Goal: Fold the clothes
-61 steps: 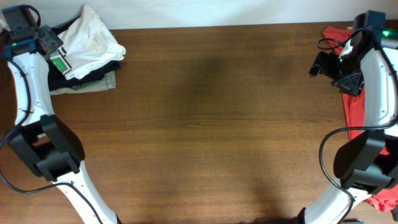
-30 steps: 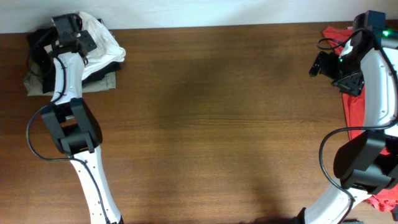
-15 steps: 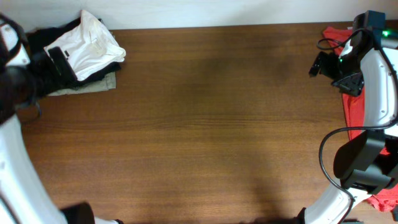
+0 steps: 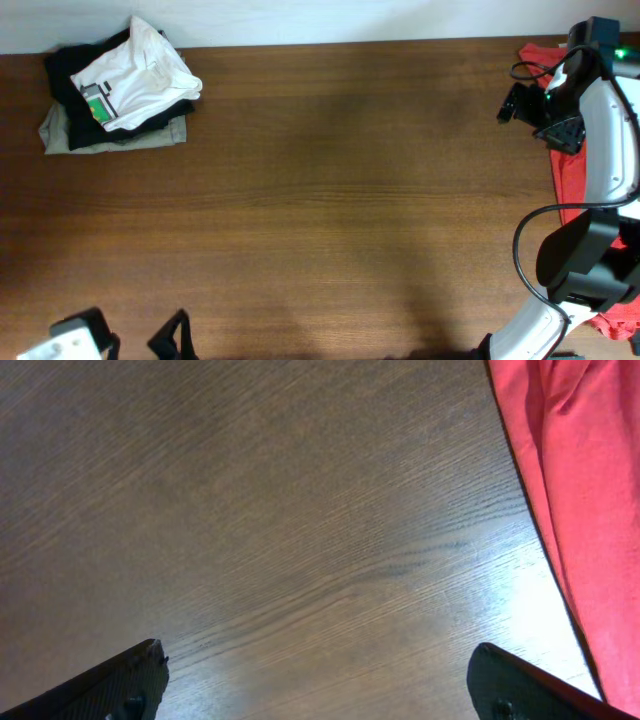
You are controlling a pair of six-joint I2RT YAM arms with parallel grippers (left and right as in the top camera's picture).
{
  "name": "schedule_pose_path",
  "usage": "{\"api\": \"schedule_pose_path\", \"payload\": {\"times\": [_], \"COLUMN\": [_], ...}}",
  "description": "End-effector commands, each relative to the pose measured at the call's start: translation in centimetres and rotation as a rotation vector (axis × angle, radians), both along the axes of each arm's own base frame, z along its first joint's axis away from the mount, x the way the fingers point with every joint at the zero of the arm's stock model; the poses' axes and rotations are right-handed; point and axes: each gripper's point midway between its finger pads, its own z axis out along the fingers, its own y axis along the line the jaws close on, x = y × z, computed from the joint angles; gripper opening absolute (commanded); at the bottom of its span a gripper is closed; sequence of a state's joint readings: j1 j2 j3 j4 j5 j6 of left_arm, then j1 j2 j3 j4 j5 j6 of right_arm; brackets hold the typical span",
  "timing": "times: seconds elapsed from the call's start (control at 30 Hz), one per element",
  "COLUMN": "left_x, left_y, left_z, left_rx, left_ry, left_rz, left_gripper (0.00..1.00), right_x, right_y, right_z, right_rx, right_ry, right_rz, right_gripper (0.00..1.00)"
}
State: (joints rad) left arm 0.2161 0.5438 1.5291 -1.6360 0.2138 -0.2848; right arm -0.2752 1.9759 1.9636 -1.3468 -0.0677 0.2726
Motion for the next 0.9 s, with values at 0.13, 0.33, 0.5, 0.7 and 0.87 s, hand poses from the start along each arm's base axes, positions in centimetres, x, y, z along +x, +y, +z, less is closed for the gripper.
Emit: {"api": "schedule_pose_path", "payload": {"times": [0.13, 0.33, 0.5, 0.7, 0.87], "left_x": [12.2, 17.1, 16.8, 16.8, 16.8], "left_y": [1.6, 1.4, 3.2, 2.3, 2.3], "left_z": [-9.6, -12.7, -14.1, -17.9, -18.3], "left_rx": [0.061, 0.336, 0.452, 0.484, 0.482], "left_ry": [-0.089, -0.598, -0.684, -0.578, -0.562], "left_rz": [-0.084, -0.173, -0.061, -0.141, -0.144], "left_gripper": [0.99, 0.99, 0.99, 0.99, 0.99], "right_x": [0.1, 0.1, 0.1, 0.1, 0.1], "right_y": [-0.2, -0.2, -0.2, -0.2, -0.2], "right_z": [0.6, 0.6, 0.6, 0.6, 0.6], "right_rx": [-0.014, -0.014, -0.014, -0.014, -0.014], "right_ry": [-0.014, -0.014, -0.014, -0.014, -0.014], "right_rz": [0.001, 0.001, 0.001, 0.001, 0.001], "right_gripper": [0.99, 0.99, 0.99, 0.99, 0.99]}}
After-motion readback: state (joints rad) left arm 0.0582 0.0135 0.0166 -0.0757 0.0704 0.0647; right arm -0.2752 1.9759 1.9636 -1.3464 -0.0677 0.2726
